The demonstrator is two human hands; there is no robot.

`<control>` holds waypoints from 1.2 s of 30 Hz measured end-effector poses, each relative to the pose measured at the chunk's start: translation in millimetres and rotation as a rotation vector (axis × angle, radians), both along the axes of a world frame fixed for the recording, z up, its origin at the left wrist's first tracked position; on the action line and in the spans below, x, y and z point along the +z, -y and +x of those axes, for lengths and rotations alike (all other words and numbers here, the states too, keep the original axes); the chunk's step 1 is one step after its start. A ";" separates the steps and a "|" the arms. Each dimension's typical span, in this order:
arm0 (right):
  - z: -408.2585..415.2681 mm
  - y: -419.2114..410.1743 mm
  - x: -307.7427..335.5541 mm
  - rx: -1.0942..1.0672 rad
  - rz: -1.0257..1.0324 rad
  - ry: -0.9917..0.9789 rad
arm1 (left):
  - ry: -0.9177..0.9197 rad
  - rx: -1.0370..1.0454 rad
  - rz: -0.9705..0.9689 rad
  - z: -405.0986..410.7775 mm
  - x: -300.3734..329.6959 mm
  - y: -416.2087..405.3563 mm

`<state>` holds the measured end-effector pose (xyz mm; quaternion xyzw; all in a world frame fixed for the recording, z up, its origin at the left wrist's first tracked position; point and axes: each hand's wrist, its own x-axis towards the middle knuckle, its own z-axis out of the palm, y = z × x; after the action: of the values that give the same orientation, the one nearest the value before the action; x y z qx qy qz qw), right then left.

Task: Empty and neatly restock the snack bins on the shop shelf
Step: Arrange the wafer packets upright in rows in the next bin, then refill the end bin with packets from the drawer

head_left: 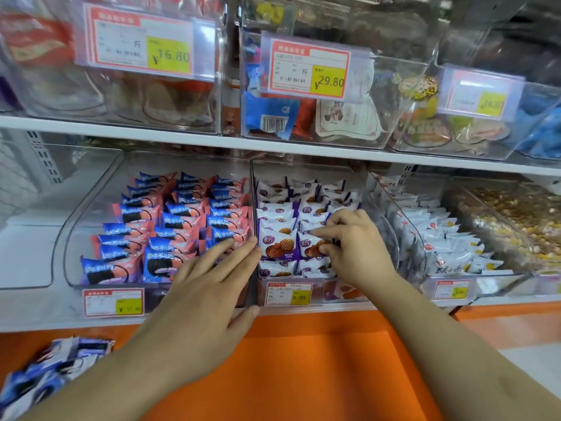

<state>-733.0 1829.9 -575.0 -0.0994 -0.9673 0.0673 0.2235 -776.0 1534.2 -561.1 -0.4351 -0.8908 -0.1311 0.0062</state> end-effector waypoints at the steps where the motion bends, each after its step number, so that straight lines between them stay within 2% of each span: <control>1: 0.6 -0.6 0.8 -0.010 0.006 0.016 | 0.001 -0.007 0.000 -0.8 -0.1 0.7; 5: 6.6 1.1 7.4 -0.029 -0.014 0.091 | 0.058 -0.023 0.038 -2.2 3.0 7.6; 11: 30.1 19.0 32.3 -0.104 -0.116 0.036 | 0.135 -0.069 0.111 4.4 8.3 39.0; 20: 76.3 117.9 67.8 -0.006 -0.291 -0.010 | 0.178 -0.111 0.115 28.4 -3.9 124.1; 25: 94.5 216.9 53.0 0.153 -0.341 0.215 | 0.181 -0.036 0.008 30.3 -11.3 217.8; 31: 72.4 358.4 -4.7 0.314 -0.328 0.622 | 0.308 0.278 -0.137 0.5 -44.2 350.5; 36: 23.0 409.1 -84.9 0.296 -0.464 0.807 | 0.392 0.332 -0.218 -30.6 -81.7 365.3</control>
<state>-709.9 1420.8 -659.9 -0.0260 -0.9400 0.2681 -0.2093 -806.5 1168.9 -642.8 -0.2477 -0.9429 -0.1132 -0.1916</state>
